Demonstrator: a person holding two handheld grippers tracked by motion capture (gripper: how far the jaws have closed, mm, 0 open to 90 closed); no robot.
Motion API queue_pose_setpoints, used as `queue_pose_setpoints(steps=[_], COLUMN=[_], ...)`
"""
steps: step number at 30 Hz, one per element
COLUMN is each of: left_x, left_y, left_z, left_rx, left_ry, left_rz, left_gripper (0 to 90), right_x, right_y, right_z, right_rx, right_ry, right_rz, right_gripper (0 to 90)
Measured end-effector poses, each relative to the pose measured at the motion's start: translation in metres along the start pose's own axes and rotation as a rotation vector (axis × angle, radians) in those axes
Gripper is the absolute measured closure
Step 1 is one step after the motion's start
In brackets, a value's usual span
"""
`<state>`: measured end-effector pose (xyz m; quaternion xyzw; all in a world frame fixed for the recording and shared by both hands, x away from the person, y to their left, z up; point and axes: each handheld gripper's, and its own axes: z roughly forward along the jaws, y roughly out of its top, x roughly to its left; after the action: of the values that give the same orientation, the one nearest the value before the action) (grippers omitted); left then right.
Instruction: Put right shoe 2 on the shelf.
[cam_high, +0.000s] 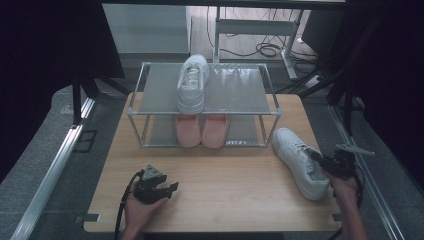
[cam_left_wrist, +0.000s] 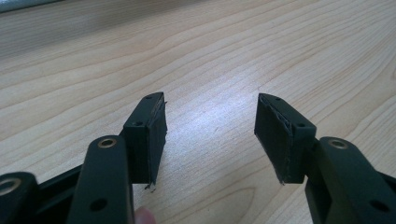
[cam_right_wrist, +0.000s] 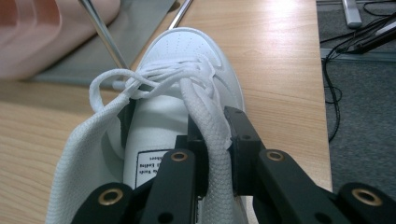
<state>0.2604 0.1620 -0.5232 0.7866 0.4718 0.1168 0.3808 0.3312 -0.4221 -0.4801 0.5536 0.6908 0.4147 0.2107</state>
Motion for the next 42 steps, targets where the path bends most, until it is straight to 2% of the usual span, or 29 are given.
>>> queue_pose_setpoints(steps=[2, 3, 5, 12, 13, 16, 23, 25, 31, 32, 37, 38, 42], left_x=[0.000, 0.000, -0.001, 0.000, 0.000, 0.000, 0.000, 0.000, 0.001, 0.001, 0.001, 0.001, 0.001], left_y=[0.000, 0.000, 0.000, 0.000, 0.000, 0.000, 0.000, 0.000, 0.000, 0.000, 0.000, 0.000, 0.000], left_z=[0.001, 0.001, 0.001, 0.000, 0.000, 0.000, 0.000, 0.000, 0.000, 0.000, -0.001, -0.001, 0.000], left_rx=[0.003, 0.003, 0.002, 0.000, 0.001, 0.001, -0.001, -0.002, 0.001, 0.000, -0.003, -0.003, -0.001], left_ry=[0.000, 0.000, -0.001, 0.000, -0.001, -0.001, 0.000, 0.000, 0.001, 0.001, -0.001, -0.001, -0.003], left_rz=[0.000, 0.001, 0.001, 0.000, -0.002, 0.000, -0.001, -0.002, -0.003, -0.003, -0.002, -0.002, 0.000], left_gripper=[44.5, 44.5, 44.5, 44.5, 44.5, 44.5, 44.5, 44.5, 44.5, 44.5, 44.5, 44.5, 44.5], right_x=[-0.001, -0.001, -0.003, -0.007, -0.007, -0.006, -0.001, 0.001, 0.005, 0.008, 0.014, 0.017, 0.019], right_y=[-0.004, -0.004, -0.006, -0.013, -0.013, -0.017, -0.018, -0.018, -0.015, -0.013, -0.009, -0.008, -0.007], right_z=[-0.004, -0.004, -0.007, -0.024, -0.024, -0.029, -0.036, -0.040, -0.049, -0.052, -0.059, -0.060, -0.062], right_rx=[-0.040, -0.040, -0.068, -0.177, -0.177, -0.224, -0.272, -0.306, -0.358, -0.382, -0.401, -0.426, -0.446], right_ry=[0.010, 0.010, 0.022, 0.083, 0.083, 0.098, 0.121, 0.136, 0.161, 0.169, 0.160, 0.163, 0.193], right_rz=[0.045, 0.045, 0.077, 0.197, 0.197, 0.231, 0.273, 0.316, 0.331, 0.340, 0.339, 0.352, 0.377], right_gripper=[81.3, 81.3, 81.3, 80.9, 80.9, 80.9, 80.7, 80.7, 80.6, 80.6, 80.5, 80.5, 80.5])
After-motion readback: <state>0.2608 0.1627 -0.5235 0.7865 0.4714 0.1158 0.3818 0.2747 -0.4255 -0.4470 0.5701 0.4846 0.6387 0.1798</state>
